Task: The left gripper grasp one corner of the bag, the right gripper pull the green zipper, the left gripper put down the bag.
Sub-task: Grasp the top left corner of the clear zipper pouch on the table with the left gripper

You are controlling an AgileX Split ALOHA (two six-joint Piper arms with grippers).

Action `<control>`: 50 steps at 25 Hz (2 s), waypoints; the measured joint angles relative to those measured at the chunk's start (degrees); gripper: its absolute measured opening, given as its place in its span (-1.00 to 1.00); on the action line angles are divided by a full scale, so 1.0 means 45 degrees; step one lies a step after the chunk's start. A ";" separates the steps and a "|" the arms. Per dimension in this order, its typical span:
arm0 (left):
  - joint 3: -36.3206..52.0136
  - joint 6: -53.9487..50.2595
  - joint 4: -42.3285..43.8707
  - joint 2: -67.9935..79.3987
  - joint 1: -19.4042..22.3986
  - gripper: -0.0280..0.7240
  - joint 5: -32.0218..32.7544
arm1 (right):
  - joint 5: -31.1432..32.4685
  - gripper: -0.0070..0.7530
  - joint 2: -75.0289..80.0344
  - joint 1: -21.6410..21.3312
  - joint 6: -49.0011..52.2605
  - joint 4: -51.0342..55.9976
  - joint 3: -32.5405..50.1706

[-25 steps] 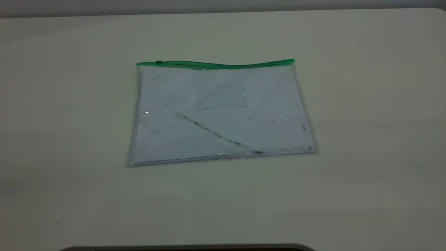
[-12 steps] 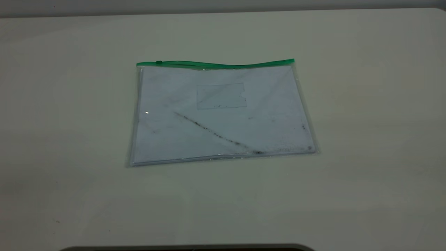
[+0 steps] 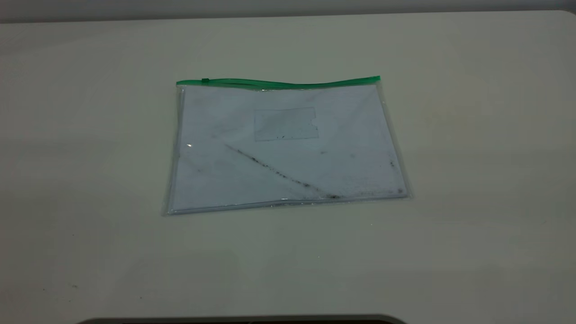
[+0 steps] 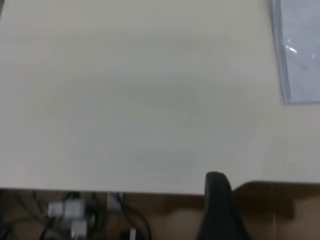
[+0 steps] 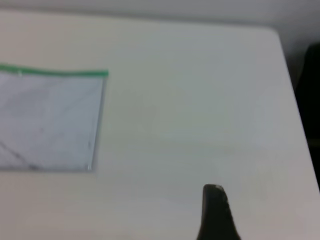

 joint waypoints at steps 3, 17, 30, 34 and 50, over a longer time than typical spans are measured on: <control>-0.0813 -0.0011 0.0000 0.2209 0.0000 0.54 -0.0425 | -0.0569 0.43 0.0950 0.0000 0.0029 0.0049 -0.0336; -0.2868 0.0915 -0.2622 1.0515 0.0000 0.54 -0.5282 | -0.2558 0.43 0.7973 0.0000 0.0052 0.0664 -0.2036; -0.4009 0.9606 -1.0816 1.7808 0.0000 0.54 -0.8962 | -0.5337 0.43 1.2160 0.0000 -0.1558 0.2191 -0.2036; -0.4865 1.2766 -1.3704 1.9937 0.0000 0.54 -0.9323 | -0.5993 0.43 1.3429 0.0000 -0.2263 0.2509 -0.2086; -0.8424 1.8596 -1.8878 2.6319 0.0000 0.54 -0.7964 | -0.7318 0.43 1.6434 0.0000 -0.3289 0.3018 -0.3156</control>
